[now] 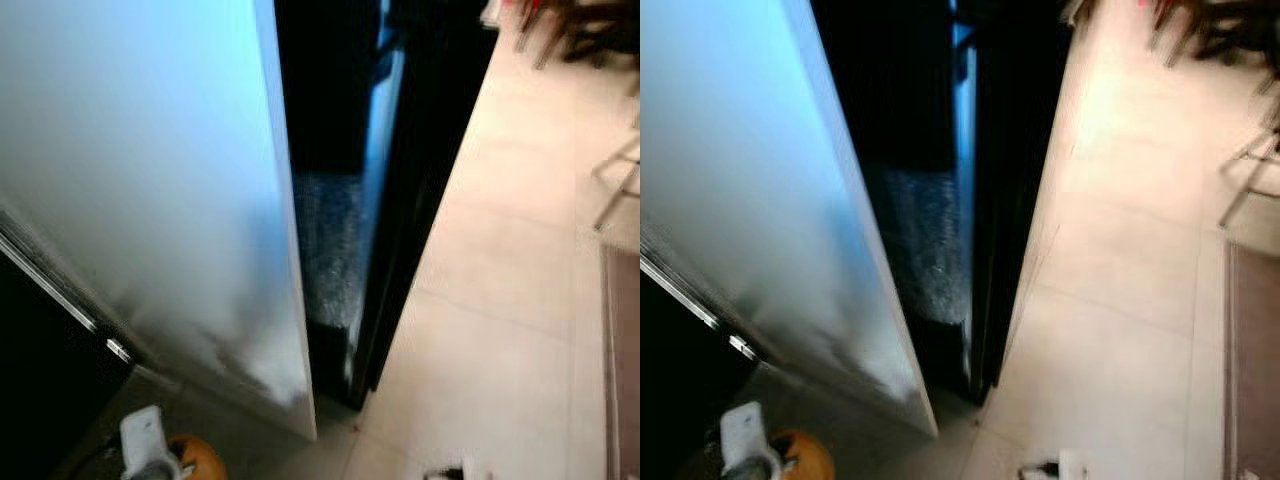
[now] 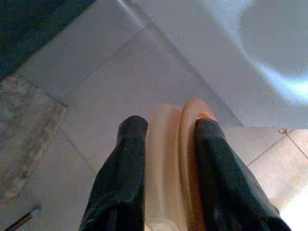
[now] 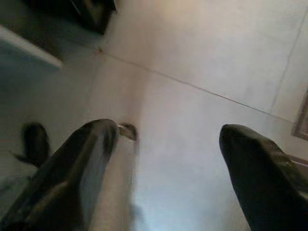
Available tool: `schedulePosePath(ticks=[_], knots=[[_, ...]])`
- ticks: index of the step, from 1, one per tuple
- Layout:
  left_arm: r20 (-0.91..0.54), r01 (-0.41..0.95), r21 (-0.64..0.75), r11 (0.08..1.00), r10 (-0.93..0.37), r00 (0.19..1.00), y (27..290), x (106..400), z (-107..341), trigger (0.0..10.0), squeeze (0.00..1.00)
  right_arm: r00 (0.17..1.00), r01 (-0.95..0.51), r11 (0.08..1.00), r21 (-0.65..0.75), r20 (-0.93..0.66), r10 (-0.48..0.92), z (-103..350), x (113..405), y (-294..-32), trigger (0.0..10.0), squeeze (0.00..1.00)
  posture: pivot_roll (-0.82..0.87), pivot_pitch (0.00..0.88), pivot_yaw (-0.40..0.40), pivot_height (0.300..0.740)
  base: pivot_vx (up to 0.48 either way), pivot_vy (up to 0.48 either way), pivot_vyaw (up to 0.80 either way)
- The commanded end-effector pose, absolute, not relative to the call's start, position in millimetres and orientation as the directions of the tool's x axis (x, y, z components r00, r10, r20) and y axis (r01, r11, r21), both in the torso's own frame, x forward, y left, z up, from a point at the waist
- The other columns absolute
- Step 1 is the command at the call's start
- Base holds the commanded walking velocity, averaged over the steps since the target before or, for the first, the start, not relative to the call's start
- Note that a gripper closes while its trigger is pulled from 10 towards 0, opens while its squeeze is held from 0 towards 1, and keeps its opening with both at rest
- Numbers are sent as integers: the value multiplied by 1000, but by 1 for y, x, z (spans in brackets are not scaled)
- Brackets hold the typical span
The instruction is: Restocking fridge
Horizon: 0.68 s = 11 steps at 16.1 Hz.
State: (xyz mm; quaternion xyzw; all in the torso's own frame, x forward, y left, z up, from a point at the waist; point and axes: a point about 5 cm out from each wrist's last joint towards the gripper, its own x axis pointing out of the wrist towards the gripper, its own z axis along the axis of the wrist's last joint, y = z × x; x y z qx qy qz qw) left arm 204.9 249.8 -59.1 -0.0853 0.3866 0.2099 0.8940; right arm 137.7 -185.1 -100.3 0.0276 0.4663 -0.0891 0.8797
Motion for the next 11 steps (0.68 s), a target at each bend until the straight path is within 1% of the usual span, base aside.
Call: schedulePosePath(ticks=[1,5,7,8,10,11], knots=[[-741,-436,23,900,308,597,248,201,-62,10000,0,517,244,969,-36,-840,-161,-104,125,-188,10000,0,-66,83,55,740,0,0,0],[-741,-441,23,897,311,595,247,200,-63,10000,0,544,314,948,-47,-810,-220,-102,125,-191,10000,0,-69,81,49,740,0,0,0],[-742,-442,23,896,312,593,246,200,-63,10000,0,574,311,947,-83,-778,-257,-99,127,-194,10000,0,-70,78,42,740,0,0,0],[-742,-446,25,895,316,591,246,200,-63,10000,0,616,360,925,-123,-713,-334,-94,129,-198,10000,0,-73,80,41,740,0,0,0],[-742,-446,27,895,317,590,246,200,-63,10000,0,636,396,906,-145,-669,-385,-91,130,-200,10000,0,-83,82,40,740,0,0,0],[-744,-444,28,895,316,589,246,200,-64,10000,0,712,444,884,-147,-541,-448,-65,164,-245,10000,0,-83,82,40,740,0,0,0]])
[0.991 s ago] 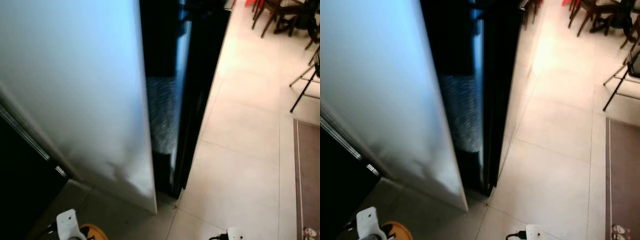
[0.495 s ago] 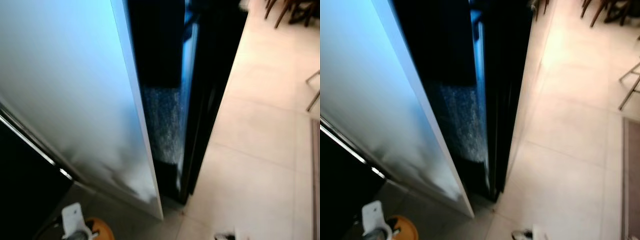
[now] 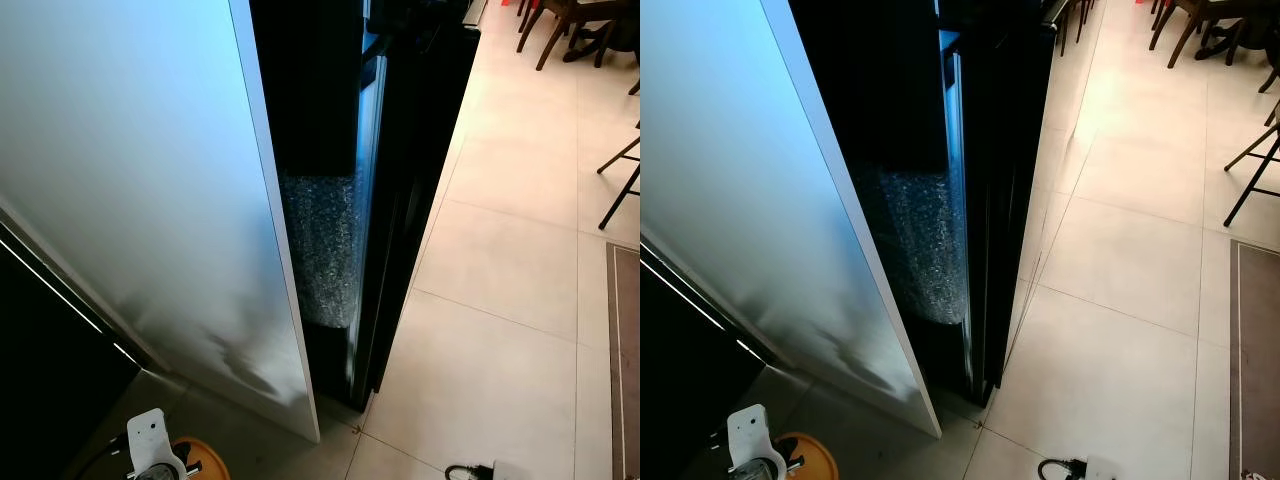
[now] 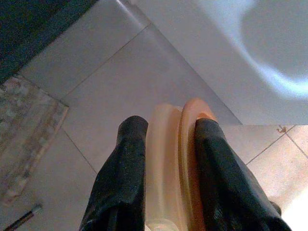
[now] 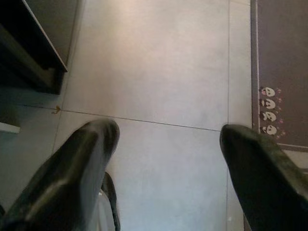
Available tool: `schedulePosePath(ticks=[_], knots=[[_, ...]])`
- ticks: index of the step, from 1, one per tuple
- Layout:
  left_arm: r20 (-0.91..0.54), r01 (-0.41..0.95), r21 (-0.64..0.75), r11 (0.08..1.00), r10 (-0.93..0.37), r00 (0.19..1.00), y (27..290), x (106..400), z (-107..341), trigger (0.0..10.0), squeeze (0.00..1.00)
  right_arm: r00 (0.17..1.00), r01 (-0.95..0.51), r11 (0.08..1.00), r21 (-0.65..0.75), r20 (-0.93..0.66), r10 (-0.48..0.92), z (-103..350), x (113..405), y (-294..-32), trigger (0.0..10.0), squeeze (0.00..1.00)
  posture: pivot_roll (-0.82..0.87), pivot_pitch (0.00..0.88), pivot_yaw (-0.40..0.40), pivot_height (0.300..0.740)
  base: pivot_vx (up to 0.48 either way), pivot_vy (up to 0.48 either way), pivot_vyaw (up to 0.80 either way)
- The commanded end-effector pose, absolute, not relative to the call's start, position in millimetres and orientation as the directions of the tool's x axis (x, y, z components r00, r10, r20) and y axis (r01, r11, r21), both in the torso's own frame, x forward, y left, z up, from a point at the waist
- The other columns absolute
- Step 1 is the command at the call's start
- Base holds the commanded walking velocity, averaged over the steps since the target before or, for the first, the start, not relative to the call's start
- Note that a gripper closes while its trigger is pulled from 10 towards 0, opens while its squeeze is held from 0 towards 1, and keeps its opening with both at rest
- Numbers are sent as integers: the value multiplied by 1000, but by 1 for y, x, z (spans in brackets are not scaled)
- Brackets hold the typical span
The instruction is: Restocking fridge
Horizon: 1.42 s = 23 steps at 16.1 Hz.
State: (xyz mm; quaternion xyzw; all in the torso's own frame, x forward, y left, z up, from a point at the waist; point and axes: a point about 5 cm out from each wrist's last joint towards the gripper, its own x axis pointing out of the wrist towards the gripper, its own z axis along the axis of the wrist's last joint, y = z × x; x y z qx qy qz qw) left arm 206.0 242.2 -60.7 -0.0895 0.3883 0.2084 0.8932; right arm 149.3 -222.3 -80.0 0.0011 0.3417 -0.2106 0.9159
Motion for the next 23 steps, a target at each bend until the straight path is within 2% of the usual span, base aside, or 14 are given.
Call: schedulePosePath(ticks=[1,3,5,7,8,10,12,13,15,17,18,21,23], knots=[[-744,-444,28,896,315,589,246,199,-64,10000,0,764,459,873,-165,-427,-483,-39,190,-276,10000,0,-86,82,39,740,0,0,0],[-744,-444,28,895,316,589,246,199,-64,10000,0,824,438,881,-181,-310,-474,-17,211,-283,10000,0,-84,80,35,740,0,0,0],[-742,-448,29,894,320,589,246,199,-64,10000,0,899,374,914,-157,-181,-399,3,228,-274,10000,0,-88,76,33,740,0,0,0],[-741,-449,30,893,321,589,246,199,-64,10000,0,921,337,930,-143,-154,-357,8,232,-269,10000,0,-88,76,33,740,0,0,0],[-741,-451,32,892,324,589,247,198,-64,10000,0,987,107,992,-71,-112,-115,21,240,-241,10000,0,-92,64,26,740,0,0,0],[-741,-451,33,892,325,588,247,198,-64,10000,0,996,-19,998,-65,-90,13,32,241,-226,10000,0,-97,59,25,740,0,0,0],[-742,-450,35,893,325,587,247,198,-64,10000,0,986,-153,988,5,-64,153,51,251,-204,10000,0,-102,53,26,740,0,0,0],[-742,-449,35,893,325,587,247,198,-64,10000,0,982,-184,983,8,-50,184,55,253,-199,10000,0,-101,51,26,740,0,0,0],[-741,-447,37,894,324,587,247,198,-64,10000,0,950,-311,950,14,-12,311,80,262,-178,10000,0,-94,46,21,740,0,0,0],[-742,-447,39,893,326,586,247,198,-64,10000,0,922,-386,919,77,6,387,89,263,-162,10000,0,-100,51,23,740,0,0,0],[-742,-449,39,893,327,586,247,198,-64,10000,0,915,-402,912,83,7,402,92,266,-154,10000,1000,-96,57,22,740,0,0,0],[-742,-453,39,891,330,584,247,199,-64,10000,0,941,-339,941,16,3,339,98,280,-147,10000,1000,-91,68,24,740,0,0,0],[-741,-454,41,890,332,583,247,199,-63,10000,0,940,-342,939,31,11,342,104,289,-141,10000,1000,-97,74,30,740,0,0,0]])
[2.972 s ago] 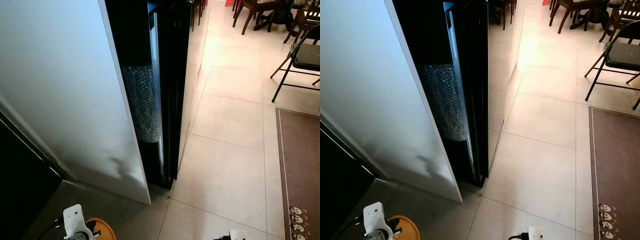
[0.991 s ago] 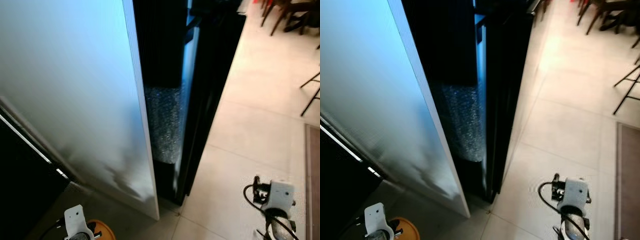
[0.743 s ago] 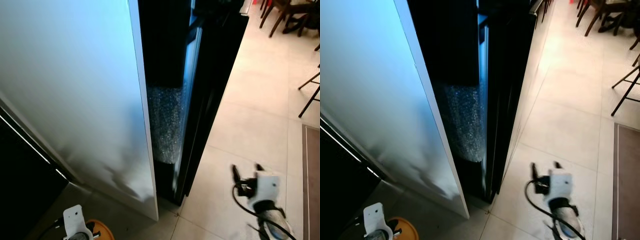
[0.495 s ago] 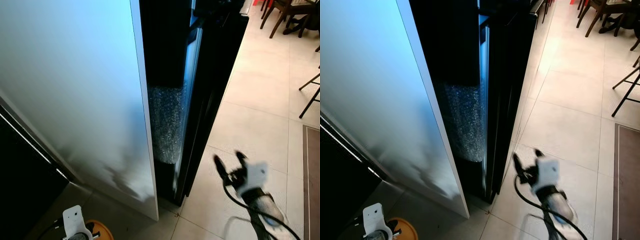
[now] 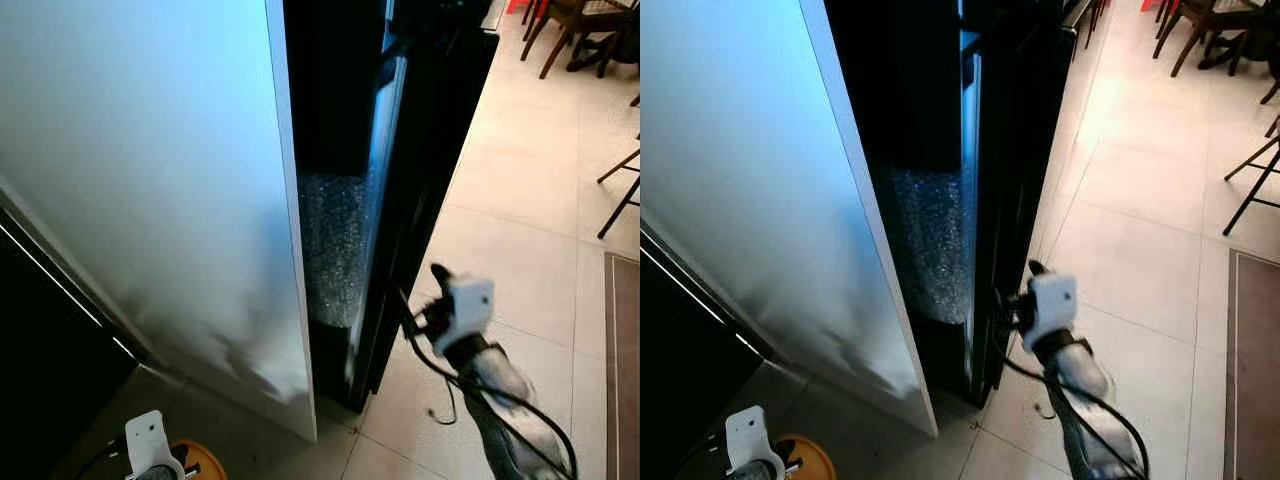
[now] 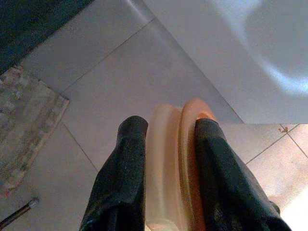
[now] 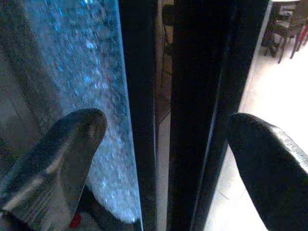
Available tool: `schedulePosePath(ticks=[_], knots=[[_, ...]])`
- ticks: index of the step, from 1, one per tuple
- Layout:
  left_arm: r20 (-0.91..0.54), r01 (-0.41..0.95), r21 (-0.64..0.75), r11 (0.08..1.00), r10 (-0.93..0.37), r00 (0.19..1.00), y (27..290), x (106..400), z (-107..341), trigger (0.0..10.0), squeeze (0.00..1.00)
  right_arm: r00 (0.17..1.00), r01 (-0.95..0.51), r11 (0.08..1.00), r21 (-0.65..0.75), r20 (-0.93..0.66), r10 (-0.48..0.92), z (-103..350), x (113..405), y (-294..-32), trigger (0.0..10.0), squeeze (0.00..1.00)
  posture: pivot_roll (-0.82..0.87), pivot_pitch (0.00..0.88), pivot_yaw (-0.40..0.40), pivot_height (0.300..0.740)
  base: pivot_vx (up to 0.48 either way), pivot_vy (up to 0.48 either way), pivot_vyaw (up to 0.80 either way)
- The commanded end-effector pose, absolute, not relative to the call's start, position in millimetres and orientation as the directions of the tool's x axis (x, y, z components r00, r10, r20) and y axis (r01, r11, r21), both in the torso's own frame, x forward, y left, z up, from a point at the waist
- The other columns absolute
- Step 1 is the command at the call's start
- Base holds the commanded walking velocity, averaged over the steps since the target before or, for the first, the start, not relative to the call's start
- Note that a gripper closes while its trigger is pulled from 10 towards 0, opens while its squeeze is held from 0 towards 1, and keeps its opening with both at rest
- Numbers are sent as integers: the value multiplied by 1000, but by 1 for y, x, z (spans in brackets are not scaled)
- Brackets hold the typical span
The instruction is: Restocking fridge
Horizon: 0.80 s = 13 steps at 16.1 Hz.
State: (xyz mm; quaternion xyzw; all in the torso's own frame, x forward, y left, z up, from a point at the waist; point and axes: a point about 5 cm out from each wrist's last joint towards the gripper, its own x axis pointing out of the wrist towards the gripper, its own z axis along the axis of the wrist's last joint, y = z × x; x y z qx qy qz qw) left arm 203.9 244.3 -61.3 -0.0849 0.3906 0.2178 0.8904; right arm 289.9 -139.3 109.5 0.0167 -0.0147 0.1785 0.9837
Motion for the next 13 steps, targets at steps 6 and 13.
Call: schedulePosePath(ticks=[6,13], knots=[[-740,-454,42,890,333,584,247,201,-62,10000,0,919,-393,919,23,54,392,122,307,-107,10000,929,-82,77,30,740,0,0,0],[-743,-455,44,890,333,580,246,201,-63,10000,0,957,-280,960,8,81,278,129,317,-119,10000,0,-85,80,30,740,0,0,0]])
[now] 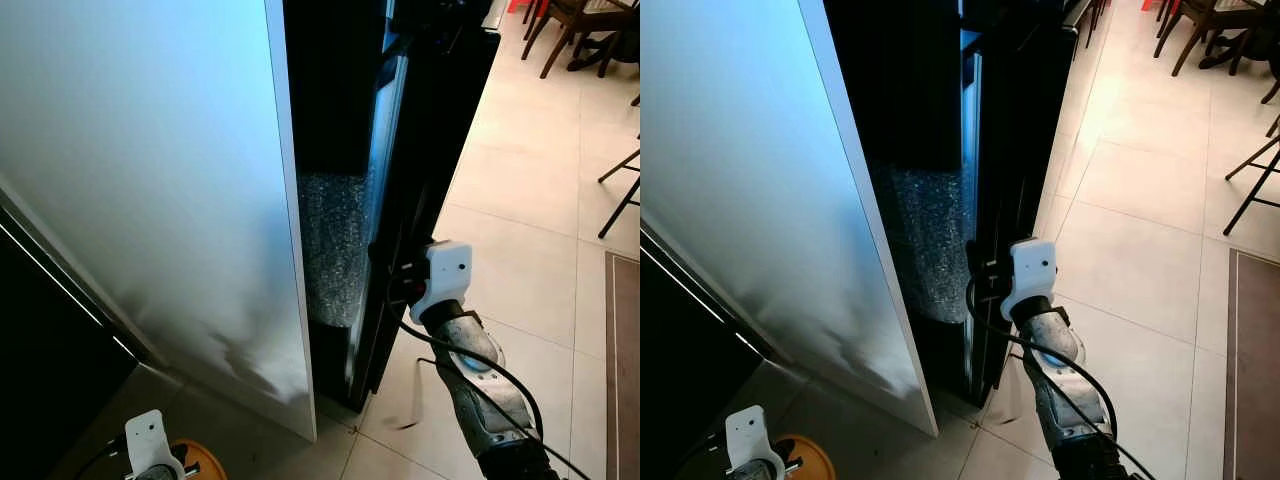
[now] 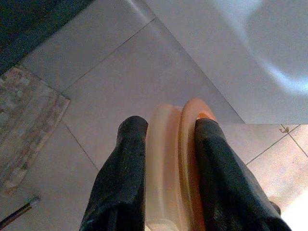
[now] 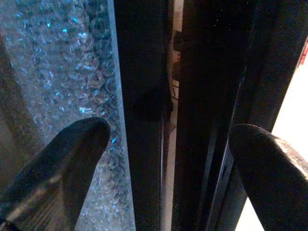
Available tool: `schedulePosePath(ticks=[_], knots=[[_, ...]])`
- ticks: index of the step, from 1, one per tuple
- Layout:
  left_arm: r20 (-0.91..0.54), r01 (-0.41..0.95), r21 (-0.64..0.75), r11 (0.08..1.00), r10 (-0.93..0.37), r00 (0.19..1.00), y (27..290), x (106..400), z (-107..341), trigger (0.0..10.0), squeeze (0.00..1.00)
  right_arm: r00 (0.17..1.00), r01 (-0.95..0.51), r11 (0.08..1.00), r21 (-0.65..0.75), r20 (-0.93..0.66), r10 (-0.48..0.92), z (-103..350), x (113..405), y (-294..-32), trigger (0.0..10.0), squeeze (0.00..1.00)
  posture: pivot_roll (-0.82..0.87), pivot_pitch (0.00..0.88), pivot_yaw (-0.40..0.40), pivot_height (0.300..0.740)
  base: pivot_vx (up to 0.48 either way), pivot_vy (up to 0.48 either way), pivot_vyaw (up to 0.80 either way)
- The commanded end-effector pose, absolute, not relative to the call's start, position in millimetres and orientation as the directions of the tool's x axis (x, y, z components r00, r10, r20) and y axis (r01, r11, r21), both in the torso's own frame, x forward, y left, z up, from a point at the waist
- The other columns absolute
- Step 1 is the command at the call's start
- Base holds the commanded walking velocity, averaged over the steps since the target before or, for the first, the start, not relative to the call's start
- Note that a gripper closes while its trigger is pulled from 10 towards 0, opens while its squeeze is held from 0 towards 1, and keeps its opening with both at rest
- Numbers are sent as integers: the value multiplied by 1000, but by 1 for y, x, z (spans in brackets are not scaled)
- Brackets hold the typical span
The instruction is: Restocking fridge
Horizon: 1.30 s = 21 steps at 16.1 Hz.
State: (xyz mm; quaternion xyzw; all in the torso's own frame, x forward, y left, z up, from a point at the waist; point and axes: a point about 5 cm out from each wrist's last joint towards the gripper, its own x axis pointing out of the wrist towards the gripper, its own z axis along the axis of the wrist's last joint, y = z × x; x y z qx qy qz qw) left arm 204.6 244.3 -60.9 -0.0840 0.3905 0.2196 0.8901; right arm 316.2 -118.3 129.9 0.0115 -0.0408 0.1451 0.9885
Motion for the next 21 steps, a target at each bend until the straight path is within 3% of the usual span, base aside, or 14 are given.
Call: schedulePosePath(ticks=[1,21], knots=[[-743,-453,43,890,332,581,246,201,-63,10000,0,957,-279,960,9,84,277,130,319,-118,10000,0,-88,81,32,740,0,0,0],[-744,-455,44,890,333,579,245,200,-63,10000,0,955,-288,958,9,82,286,129,328,-116,10000,0,-80,80,28,740,0,0,0]])
